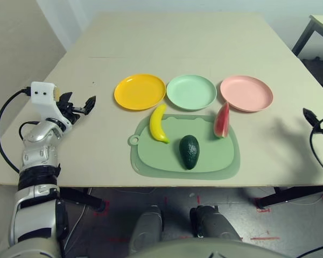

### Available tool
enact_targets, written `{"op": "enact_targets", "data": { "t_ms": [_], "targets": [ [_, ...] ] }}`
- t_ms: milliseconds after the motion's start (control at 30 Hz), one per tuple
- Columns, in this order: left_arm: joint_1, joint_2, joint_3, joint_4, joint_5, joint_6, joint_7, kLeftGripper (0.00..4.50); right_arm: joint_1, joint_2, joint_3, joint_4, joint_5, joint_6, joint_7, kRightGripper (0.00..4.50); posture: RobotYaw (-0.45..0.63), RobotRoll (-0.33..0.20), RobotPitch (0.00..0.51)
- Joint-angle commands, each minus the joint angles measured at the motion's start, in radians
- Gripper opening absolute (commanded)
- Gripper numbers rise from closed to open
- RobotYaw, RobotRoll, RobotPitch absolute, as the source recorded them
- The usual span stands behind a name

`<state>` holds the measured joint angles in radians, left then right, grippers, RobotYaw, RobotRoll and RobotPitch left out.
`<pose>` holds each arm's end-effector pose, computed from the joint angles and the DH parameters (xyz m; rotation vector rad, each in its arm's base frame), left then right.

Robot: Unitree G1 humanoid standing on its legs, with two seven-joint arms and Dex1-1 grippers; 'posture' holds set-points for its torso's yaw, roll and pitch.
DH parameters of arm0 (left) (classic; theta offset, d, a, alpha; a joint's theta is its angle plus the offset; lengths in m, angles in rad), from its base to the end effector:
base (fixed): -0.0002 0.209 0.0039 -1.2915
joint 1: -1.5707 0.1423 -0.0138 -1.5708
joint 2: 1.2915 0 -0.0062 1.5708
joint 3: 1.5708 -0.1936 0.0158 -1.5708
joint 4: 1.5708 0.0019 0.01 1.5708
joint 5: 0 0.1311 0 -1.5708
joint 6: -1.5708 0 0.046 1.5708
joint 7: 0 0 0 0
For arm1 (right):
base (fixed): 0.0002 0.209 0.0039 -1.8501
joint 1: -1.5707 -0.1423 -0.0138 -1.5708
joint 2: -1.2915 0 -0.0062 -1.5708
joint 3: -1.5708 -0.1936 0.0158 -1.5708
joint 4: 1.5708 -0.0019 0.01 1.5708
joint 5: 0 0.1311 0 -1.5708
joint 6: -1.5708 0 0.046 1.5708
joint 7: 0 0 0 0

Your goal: Place the fruits into color-matched plates.

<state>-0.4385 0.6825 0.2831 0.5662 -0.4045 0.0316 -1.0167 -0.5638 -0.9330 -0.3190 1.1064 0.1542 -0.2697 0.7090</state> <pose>0.2556 0.3441 0.1229 0.1012 -0.0027 -0.5803 0.2229 -0.4205 0.1450 -0.3894 0.1474 -0.0152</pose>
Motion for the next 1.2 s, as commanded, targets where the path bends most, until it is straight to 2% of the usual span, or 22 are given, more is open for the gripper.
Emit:
{"op": "enact_targets", "data": {
  "t_ms": [33, 100, 200, 300, 400, 567, 767, 933, 1200],
  "targets": [
    [0.005, 0.016, -0.072, -0.058, -0.064, 0.035, -0.281, 4.47, -0.012, -0.077, 0.191, -0.064, -0.194, -0.099, 0.102, 4.5, -0.02, 0.0, 0.111],
    [-0.019, 0.014, -0.101, -0.028, -0.052, 0.017, -0.357, 4.47, 0.007, -0.115, 0.291, -0.152, -0.243, -0.204, 0.26, 4.5, -0.05, 0.0, 0.107],
    [-0.047, -0.005, -0.144, 0.014, -0.016, -0.018, -0.413, 4.47, 0.06, -0.178, 0.356, -0.296, -0.216, -0.299, 0.468, 4.5, -0.08, 0.0, 0.105],
    [-0.069, -0.042, -0.185, 0.048, 0.011, -0.054, -0.441, 4.47, 0.048, -0.232, 0.352, -0.428, -0.19, -0.301, 0.525, 4.5, -0.1, 0.0, 0.105],
    [-0.086, -0.07, -0.208, 0.068, 0.029, -0.077, -0.451, 4.47, 0.034, -0.248, 0.348, -0.543, -0.151, -0.293, 0.577, 4.5, -0.12, 0.0, 0.1],
    [-0.123, -0.094, -0.22, 0.129, 0.054, -0.119, -0.451, 4.47, -0.035, -0.211, 0.402, -0.772, -0.133, -0.191, 0.637, 4.5, -0.14, 0.0, 0.094],
    [-0.126, -0.099, -0.225, 0.145, 0.061, -0.108, -0.463, 4.47, -0.136, -0.102, 0.547, -0.922, -0.215, -0.131, 0.706, 4.5, -0.13, 0.0, 0.094],
    [-0.084, -0.069, -0.229, 0.068, 0.044, -0.015, -0.488, 4.47, -0.275, 0.002, 0.674, -0.852, -0.335, -0.213, 0.735, 4.5, -0.09, 0.0, 0.101],
    [0.016, -0.029, -0.217, -0.09, 0.008, 0.106, -0.48, 4.47, -0.53, 0.163, 0.855, -0.496, -0.583, -0.514, 0.66, 4.5, -0.05, 0.0, 0.109]
  ]
}}
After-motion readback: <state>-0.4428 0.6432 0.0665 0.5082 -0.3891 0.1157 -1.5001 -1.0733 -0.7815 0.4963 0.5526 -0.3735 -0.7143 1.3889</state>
